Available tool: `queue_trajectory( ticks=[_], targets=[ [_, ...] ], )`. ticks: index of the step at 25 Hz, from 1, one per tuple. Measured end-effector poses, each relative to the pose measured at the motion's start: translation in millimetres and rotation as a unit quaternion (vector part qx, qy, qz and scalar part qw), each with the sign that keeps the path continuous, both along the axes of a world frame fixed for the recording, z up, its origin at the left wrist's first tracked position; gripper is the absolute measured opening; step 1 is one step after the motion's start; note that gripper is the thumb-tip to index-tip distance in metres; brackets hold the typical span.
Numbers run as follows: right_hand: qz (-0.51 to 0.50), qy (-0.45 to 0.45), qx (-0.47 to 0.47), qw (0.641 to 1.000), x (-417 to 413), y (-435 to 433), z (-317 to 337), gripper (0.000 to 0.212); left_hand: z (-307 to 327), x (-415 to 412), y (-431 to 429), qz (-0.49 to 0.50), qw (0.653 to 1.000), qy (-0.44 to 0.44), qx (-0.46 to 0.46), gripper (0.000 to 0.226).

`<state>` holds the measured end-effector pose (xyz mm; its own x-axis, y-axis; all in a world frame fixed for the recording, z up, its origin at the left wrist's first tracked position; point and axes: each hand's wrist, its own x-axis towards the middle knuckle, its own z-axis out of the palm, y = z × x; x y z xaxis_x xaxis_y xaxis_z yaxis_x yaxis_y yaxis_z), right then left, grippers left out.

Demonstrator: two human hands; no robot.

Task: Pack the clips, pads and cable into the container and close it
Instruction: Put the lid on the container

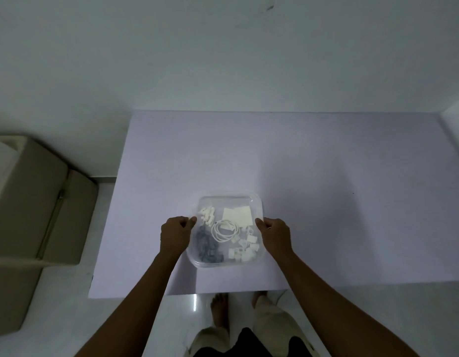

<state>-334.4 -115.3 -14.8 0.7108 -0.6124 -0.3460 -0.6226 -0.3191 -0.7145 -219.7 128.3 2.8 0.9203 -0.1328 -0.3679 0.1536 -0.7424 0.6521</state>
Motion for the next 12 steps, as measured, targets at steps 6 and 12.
queue_trajectory(
  ticks=[6, 12],
  targets=[
    [-0.009, -0.007, 0.011, 1.0, -2, 1, -6, 0.037, -9, 7, 6, 0.04, 0.996, 0.067, -0.039, 0.037],
    [-0.037, 0.021, 0.095, 0.995, 12, -10, -5, 0.04, -7, 8, -8, 0.112, 0.983, 0.118, -0.082, 0.024]
  ],
)
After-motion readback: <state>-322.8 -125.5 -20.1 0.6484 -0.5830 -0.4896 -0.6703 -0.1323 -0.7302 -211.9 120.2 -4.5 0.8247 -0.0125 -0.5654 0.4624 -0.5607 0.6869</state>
